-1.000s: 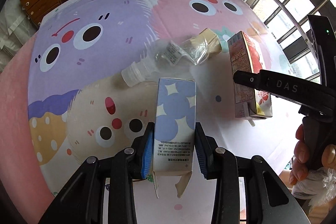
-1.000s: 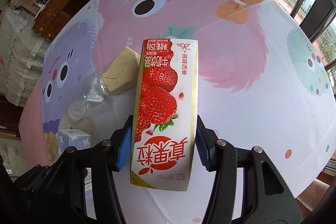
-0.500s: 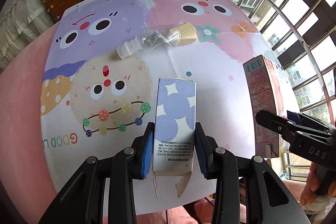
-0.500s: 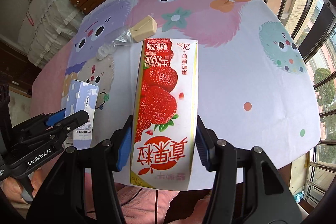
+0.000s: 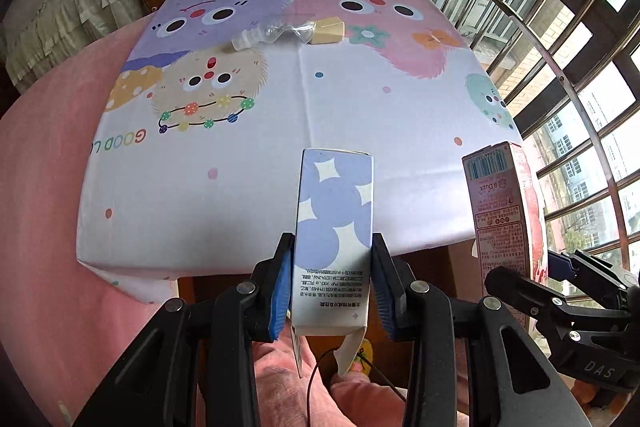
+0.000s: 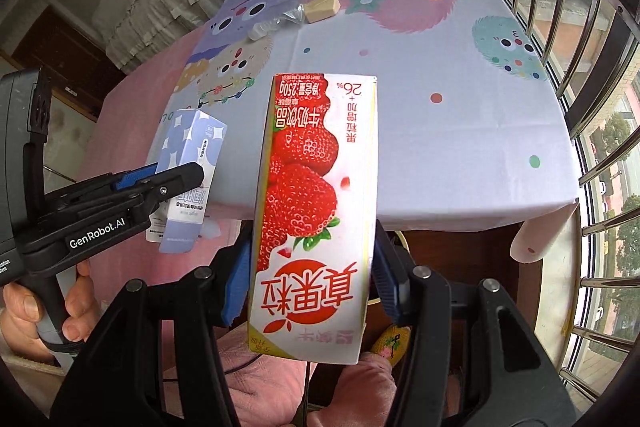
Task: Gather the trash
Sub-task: 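Carry the milk carton and strawberry carton down over the trash bin, then open both tools to drop the two cartons into the bin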
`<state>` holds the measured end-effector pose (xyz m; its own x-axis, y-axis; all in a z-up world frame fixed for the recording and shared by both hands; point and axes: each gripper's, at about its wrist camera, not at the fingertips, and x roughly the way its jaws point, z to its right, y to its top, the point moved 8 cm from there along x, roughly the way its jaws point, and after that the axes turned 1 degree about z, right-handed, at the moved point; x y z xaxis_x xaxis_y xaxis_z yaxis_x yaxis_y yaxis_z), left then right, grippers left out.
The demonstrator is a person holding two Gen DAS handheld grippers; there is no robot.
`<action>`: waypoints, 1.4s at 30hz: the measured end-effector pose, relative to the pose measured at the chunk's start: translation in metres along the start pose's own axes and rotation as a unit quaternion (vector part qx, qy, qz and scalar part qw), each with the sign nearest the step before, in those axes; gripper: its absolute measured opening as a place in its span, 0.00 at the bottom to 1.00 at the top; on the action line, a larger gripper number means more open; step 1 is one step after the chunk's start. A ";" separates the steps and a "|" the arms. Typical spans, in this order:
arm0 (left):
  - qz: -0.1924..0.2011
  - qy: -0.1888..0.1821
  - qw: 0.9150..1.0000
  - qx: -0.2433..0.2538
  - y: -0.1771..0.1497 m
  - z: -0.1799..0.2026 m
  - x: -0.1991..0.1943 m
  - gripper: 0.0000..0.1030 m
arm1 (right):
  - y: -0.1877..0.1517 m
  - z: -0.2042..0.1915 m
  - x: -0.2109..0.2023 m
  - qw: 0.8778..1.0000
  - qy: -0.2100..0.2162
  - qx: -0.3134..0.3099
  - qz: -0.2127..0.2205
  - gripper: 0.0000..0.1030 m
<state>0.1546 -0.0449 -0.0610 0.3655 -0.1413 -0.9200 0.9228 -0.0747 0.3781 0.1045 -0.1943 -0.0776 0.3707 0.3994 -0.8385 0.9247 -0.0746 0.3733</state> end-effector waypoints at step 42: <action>-0.113 -0.037 0.993 -0.021 -0.210 -0.028 0.257 0.43 | -0.193 0.100 0.308 0.981 -0.038 0.116 -0.152 0.50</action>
<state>0.0586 -0.0379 -0.3797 0.1394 -0.1976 -0.9703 0.9851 -0.0720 0.1562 0.0486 -0.1482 -0.4480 0.0718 0.3665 -0.9276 0.9849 -0.1727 0.0080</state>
